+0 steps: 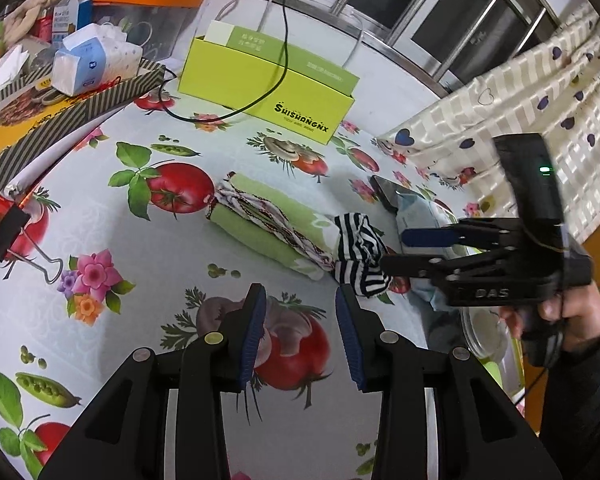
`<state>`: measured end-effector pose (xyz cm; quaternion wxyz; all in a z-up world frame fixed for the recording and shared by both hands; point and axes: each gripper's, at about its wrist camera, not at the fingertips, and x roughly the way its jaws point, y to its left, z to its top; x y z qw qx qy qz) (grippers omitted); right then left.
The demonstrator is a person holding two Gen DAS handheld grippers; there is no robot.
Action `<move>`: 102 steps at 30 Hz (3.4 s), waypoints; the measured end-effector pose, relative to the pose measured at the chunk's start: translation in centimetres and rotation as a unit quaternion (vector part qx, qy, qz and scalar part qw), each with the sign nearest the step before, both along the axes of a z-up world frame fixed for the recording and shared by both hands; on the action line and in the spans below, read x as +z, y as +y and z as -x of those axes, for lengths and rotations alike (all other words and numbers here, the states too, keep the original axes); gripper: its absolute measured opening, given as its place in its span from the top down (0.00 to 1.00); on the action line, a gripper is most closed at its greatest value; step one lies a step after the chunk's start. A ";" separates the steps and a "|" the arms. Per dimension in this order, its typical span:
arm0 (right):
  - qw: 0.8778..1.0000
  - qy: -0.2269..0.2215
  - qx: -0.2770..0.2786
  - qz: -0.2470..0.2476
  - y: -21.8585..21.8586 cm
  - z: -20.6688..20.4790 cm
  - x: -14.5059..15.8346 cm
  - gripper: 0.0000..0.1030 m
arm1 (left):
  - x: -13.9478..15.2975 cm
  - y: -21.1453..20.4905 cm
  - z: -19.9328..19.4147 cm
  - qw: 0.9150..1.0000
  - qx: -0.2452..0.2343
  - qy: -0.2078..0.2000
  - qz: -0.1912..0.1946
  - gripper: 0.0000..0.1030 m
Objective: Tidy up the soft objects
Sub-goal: 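Grasp the black-and-white striped sock with the right gripper, then grasp the rolled green rabbit towel with the left gripper while the right holds the sock, then carry the green towel and striped sock over the white box with both grippers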
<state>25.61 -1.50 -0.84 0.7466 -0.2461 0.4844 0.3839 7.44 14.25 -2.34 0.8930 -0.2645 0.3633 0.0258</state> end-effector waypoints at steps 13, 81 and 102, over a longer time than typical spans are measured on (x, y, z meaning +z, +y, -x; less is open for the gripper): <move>0.998 0.029 -0.011 0.058 2.5 -2.2 -3.6 0.73 | -0.7 1.4 -2.1 0.999 0.015 0.015 0.033 0.61; 0.986 -0.079 -0.029 -0.143 -6.1 9.4 5.8 0.85 | 3.0 -3.8 -0.2 0.990 0.032 -0.001 -0.136 0.63; 0.970 -0.118 -0.081 -0.195 -9.6 15.4 6.2 0.85 | 6.3 -8.7 4.5 0.984 -0.030 -0.073 -0.157 0.63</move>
